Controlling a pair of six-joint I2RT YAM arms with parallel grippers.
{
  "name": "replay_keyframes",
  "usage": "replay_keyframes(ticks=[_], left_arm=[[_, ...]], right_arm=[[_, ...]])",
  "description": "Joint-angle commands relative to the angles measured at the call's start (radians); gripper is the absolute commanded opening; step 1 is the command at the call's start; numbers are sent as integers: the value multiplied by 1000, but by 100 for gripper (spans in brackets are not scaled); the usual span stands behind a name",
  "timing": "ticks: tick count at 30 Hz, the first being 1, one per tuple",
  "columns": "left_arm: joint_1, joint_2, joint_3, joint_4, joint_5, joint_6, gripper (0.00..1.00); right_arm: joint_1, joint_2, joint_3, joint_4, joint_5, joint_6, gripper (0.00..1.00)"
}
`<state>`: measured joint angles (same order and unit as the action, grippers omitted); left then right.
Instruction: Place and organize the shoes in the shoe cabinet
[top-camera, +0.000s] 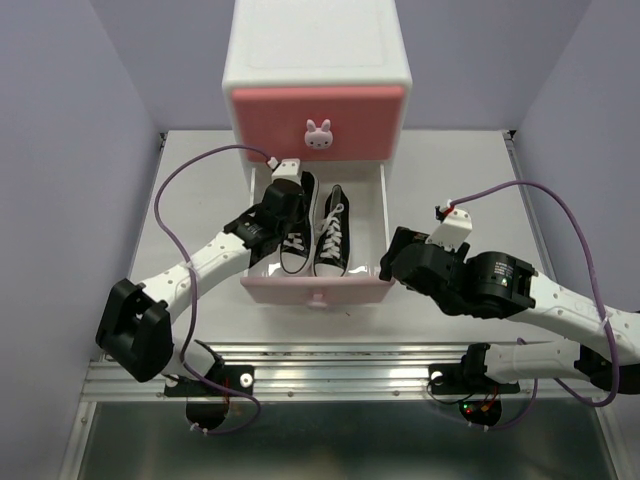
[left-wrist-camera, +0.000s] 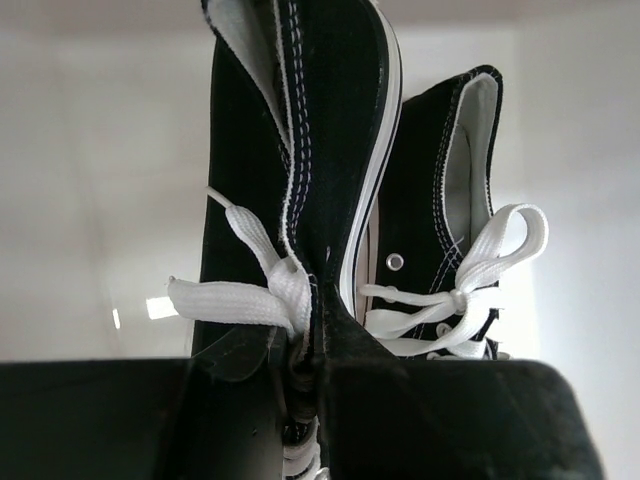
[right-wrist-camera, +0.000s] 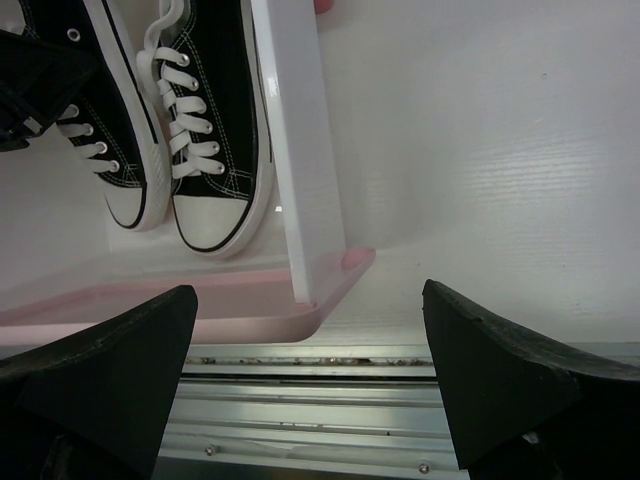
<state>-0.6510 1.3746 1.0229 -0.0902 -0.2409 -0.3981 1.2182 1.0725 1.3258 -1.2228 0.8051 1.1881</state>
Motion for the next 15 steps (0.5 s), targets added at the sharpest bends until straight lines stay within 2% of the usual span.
replay_keyframes(ticks=[1, 3, 4, 9, 10, 15], left_arm=[[-15, 15, 9, 116, -1, -1, 0], [-16, 37, 20, 115, -1, -1, 2], [-18, 43, 25, 115, 0, -1, 10], [-19, 76, 52, 98, -11, 8, 32], [-19, 80, 60, 92, -15, 7, 44], [-21, 92, 78, 66, -6, -8, 45]], right_arm=[[-5, -19, -5, 6, 59, 27, 100], [-5, -20, -4, 8, 63, 25, 100], [-5, -20, -4, 9, 66, 25, 100], [-5, -19, 3, 8, 72, 25, 100], [-5, -19, 1, 8, 74, 27, 100], [-5, -17, -2, 8, 78, 38, 100]])
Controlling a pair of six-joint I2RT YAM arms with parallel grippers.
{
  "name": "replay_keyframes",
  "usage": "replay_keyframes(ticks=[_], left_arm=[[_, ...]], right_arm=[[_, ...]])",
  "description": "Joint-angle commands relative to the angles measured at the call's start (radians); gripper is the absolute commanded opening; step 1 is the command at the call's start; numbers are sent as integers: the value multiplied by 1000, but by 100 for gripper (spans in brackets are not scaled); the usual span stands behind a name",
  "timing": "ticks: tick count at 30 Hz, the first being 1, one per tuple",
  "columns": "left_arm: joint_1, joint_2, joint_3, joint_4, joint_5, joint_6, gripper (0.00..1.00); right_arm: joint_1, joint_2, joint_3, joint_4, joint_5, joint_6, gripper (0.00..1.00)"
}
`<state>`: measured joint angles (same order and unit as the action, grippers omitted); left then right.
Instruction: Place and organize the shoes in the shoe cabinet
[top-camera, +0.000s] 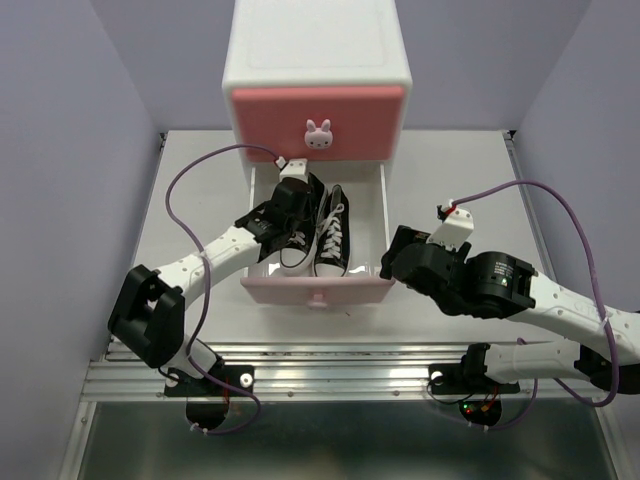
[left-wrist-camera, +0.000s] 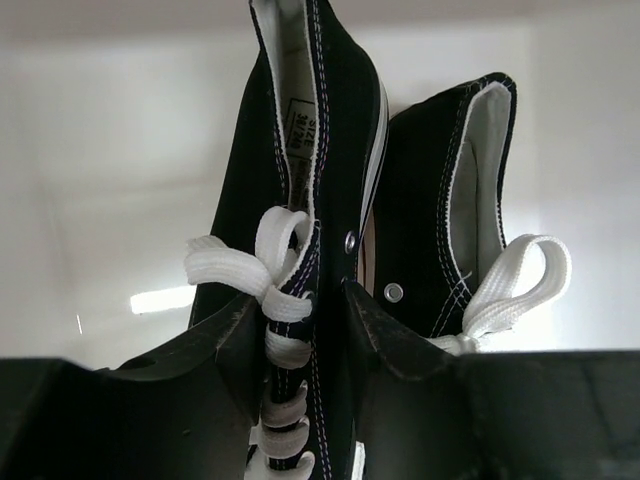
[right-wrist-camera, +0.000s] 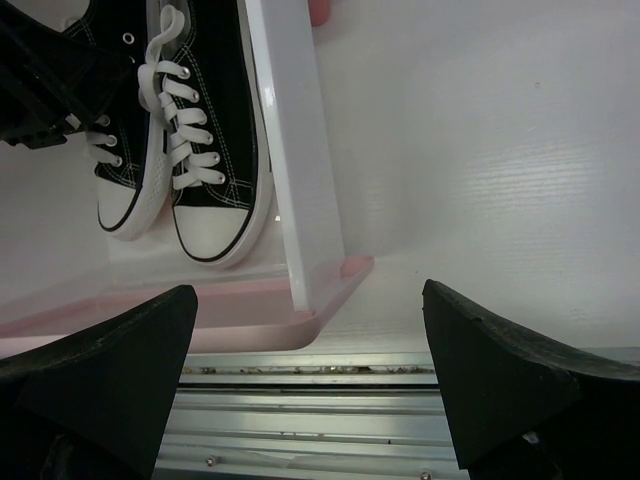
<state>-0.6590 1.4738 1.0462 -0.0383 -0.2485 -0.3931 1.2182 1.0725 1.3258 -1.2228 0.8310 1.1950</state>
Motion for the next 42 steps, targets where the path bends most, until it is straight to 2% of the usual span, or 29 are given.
replay_keyframes(ticks=[1, 3, 5, 6, 10, 12, 16, 17, 18, 21, 28, 30, 32, 33, 34, 38, 42], left_arm=[[-14, -4, 60, 9, 0, -13, 46], [-16, -6, 78, -1, -3, -30, 49], [-17, -15, 104, -17, 0, -49, 57], [-19, -30, 112, -23, -1, -55, 62], [-21, -93, 158, -72, 8, -84, 91], [-21, -137, 176, -97, 11, -89, 95], [-21, -191, 207, -208, -17, -108, 96], [-21, -201, 225, -236, -29, -121, 96], [-21, -225, 265, -265, -32, -128, 97], [-21, -285, 365, -362, -60, -122, 97], [-4, -346, 561, -489, -258, -70, 99], [51, -336, 603, -476, -233, -61, 99], [128, -317, 633, -463, -143, -67, 99], [213, -287, 671, -463, -105, -67, 99], [249, -273, 695, -459, -44, -59, 99], [352, -213, 794, -416, 15, -7, 99], [475, -129, 900, -374, 185, -27, 99]], right_arm=[[-5, -17, -2, 8, 54, 32, 100], [-5, -16, -4, 8, 54, 35, 100], [-5, -16, -4, 8, 53, 37, 100], [-5, -16, -5, 8, 53, 40, 100], [-5, -17, -7, 28, 45, 32, 100], [-5, -23, -5, 42, 40, 9, 100], [-5, -28, 0, 57, 36, -32, 100], [-5, -29, 1, 109, 25, -73, 100], [-5, -28, 1, 149, -24, -212, 100], [-5, 9, 41, 272, -177, -458, 100], [-5, 177, 216, 442, -498, -794, 100], [-5, 251, 290, 459, -628, -856, 100], [-5, 323, 337, 436, -696, -871, 100], [21, 334, 367, 431, -716, -890, 100], [35, 340, 371, 436, -711, -899, 100], [86, 334, 330, 476, -722, -920, 100], [178, 374, 311, 431, -687, -965, 100]])
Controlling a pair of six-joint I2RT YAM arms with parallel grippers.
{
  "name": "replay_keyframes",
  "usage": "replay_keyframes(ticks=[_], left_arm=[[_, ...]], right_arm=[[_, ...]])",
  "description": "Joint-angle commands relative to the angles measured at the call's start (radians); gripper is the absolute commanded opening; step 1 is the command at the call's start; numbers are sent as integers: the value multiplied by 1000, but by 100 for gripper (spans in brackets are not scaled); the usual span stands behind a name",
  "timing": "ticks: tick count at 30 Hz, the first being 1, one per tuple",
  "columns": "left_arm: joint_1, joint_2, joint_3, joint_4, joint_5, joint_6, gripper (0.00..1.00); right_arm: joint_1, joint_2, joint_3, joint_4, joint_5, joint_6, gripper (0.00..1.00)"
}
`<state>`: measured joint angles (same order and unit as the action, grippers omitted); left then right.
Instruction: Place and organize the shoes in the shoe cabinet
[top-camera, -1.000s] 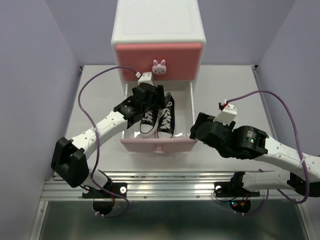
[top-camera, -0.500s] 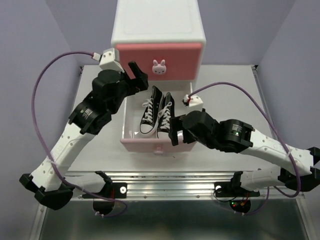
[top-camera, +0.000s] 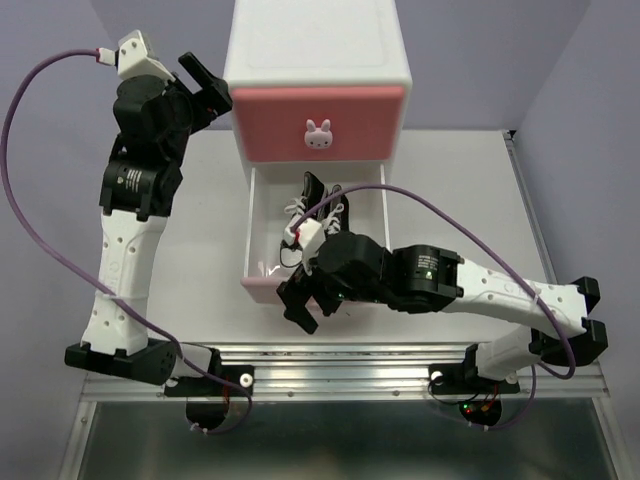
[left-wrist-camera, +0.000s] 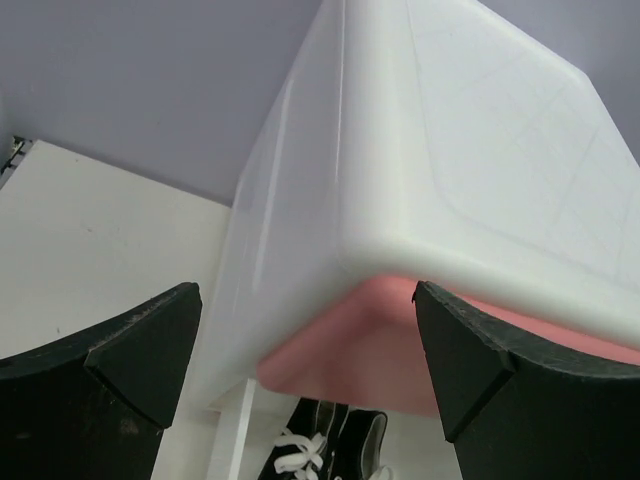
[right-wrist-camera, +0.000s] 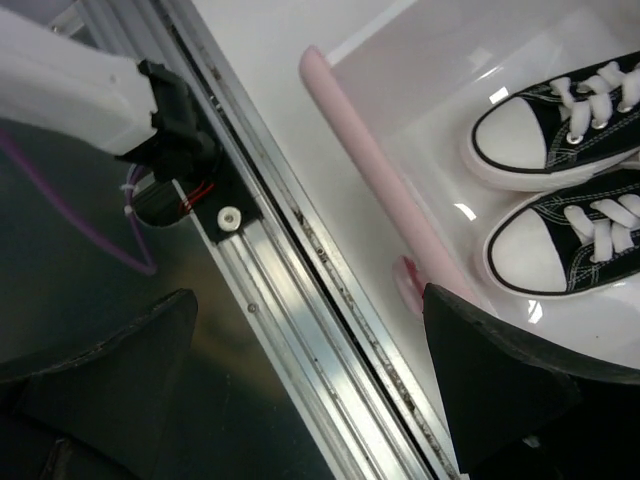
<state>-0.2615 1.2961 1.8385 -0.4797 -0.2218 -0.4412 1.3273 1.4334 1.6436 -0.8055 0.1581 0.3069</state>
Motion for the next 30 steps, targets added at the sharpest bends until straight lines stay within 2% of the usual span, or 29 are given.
replay_keyframes(ticks=[1, 4, 8, 11, 13, 15, 18, 22, 24, 26, 27, 30], left_arm=[[103, 66, 129, 76, 215, 16, 99], [134, 132, 201, 113, 353, 3, 99], [183, 233, 295, 176, 453, -45, 99], [188, 328, 390, 185, 510, -47, 99], [186, 391, 447, 175, 512, -45, 99], [186, 432, 475, 170, 510, -24, 99], [185, 459, 488, 167, 484, 22, 99], [183, 499, 484, 162, 467, 67, 99], [182, 511, 470, 167, 470, 73, 99], [180, 519, 470, 174, 489, 78, 99], [176, 525, 470, 176, 489, 84, 99], [168, 529, 466, 176, 489, 93, 99]], right_arm=[[84, 18, -17, 15, -6, -77, 100], [112, 7, -114, 58, 0, -25, 100], [142, 12, -211, 88, 99, 67, 100], [142, 7, -289, 104, 245, 243, 100], [151, 12, -339, 97, 352, 468, 100], [151, 39, -320, 37, 453, 546, 100], [161, 136, -239, -133, 563, 783, 100], [161, 251, -177, -221, 627, 1007, 100], [161, 275, -163, -202, 667, 1020, 100], [161, 309, -145, -245, 713, 1090, 100], [147, 314, -127, -273, 736, 1179, 100], [136, 303, -137, -239, 748, 1172, 100]])
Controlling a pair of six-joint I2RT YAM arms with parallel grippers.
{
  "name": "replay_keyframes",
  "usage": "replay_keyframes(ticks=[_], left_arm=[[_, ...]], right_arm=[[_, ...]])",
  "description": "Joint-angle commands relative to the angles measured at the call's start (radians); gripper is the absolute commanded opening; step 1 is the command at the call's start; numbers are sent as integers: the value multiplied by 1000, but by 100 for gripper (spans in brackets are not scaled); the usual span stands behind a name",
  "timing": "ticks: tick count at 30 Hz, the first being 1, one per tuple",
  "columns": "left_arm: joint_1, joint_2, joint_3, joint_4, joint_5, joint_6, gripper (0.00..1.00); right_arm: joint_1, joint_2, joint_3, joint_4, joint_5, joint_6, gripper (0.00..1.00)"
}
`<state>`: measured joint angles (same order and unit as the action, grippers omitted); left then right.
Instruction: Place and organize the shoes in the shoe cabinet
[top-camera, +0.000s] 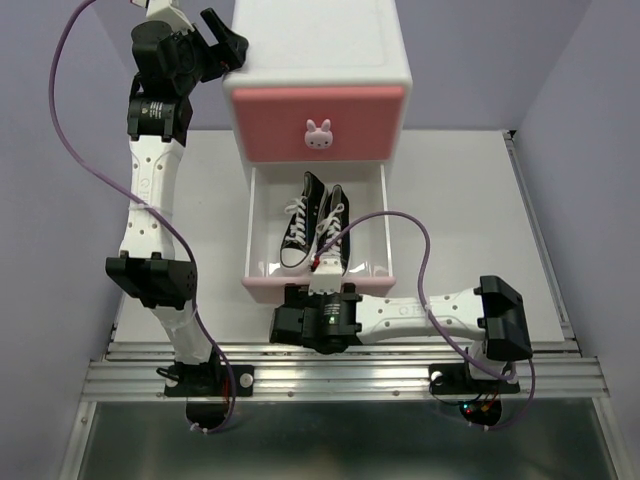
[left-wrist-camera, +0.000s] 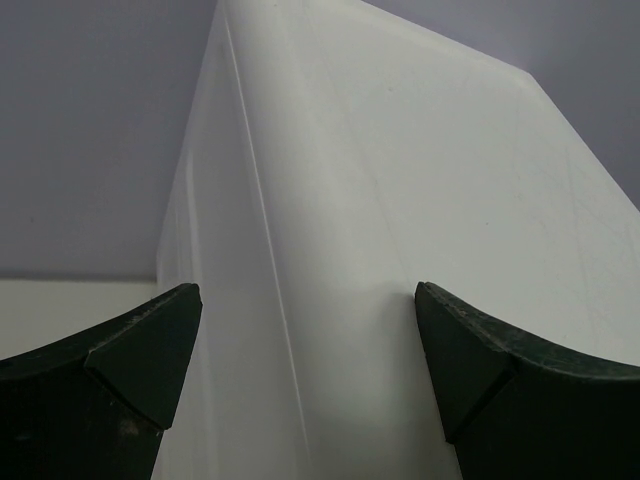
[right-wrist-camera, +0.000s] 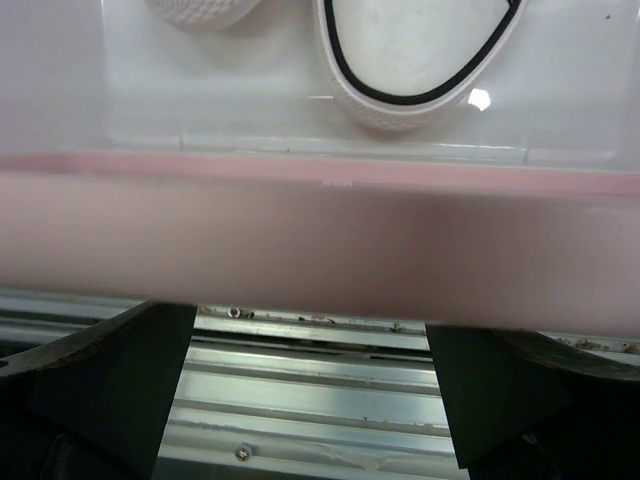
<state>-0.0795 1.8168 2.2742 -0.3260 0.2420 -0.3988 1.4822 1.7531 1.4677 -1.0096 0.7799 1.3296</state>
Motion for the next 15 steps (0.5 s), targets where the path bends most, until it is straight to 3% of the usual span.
replay_keyframes(ticks=[1, 6, 7, 10, 13, 15], left_arm=[[-14, 9, 24, 22, 34, 51, 99], [-20, -14, -39, 18, 33, 54, 97], [-23, -25, -63, 18, 31, 54, 97], [-23, -39, -96, 16, 26, 55, 97], [-25, -43, -104, 15, 25, 55, 97], [-25, -45, -102, 16, 26, 55, 97]], right_arm=[[-19, -20, 14, -32, 137, 166, 100], [-62, -46, -56, 6, 217, 201, 97], [-75, -56, -64, 37, 237, 154, 92], [-76, -75, -79, 152, 255, 35, 64], [-76, -79, -66, 207, 266, -50, 52], [-85, -89, -50, 221, 295, -85, 37]])
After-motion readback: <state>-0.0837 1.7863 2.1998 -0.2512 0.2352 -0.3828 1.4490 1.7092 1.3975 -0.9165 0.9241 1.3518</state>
